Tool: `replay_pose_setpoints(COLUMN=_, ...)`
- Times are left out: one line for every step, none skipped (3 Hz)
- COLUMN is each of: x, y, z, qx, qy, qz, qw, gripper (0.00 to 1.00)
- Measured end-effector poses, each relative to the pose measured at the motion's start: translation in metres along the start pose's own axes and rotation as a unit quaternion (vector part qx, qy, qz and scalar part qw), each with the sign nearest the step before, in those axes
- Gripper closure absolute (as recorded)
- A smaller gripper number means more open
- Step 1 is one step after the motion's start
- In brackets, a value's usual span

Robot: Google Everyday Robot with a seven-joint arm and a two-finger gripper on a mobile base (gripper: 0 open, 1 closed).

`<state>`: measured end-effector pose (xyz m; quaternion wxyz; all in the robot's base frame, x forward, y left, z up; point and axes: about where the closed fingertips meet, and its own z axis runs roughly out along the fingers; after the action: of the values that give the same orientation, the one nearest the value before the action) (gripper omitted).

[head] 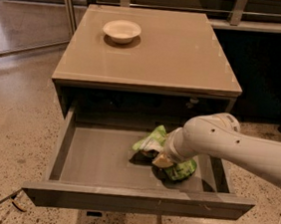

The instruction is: Pick green rice chip bag from top drawer and place on counter

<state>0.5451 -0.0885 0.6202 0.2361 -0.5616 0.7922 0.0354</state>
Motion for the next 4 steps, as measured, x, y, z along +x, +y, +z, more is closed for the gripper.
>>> replay_pose_setpoints(x=-0.023, y=0.001, z=-0.029, qx=-0.012, qy=0.0, qz=-0.033, qw=0.9994, gripper=0.89)
replay_pose_setpoints(x=-0.05, y=-0.003, z=-0.064, qx=-0.023, qy=0.003, qz=-0.065, qw=0.9976, gripper=1.0)
replay_pose_setpoints(x=-0.08, y=-0.016, z=-0.101, qx=-0.017, qy=0.009, qz=-0.091, qw=0.9957, gripper=1.0)
replay_pose_setpoints(x=-0.114, y=-0.037, z=-0.141, qx=0.01, qy=0.004, qz=-0.113, qw=0.9936, gripper=1.0)
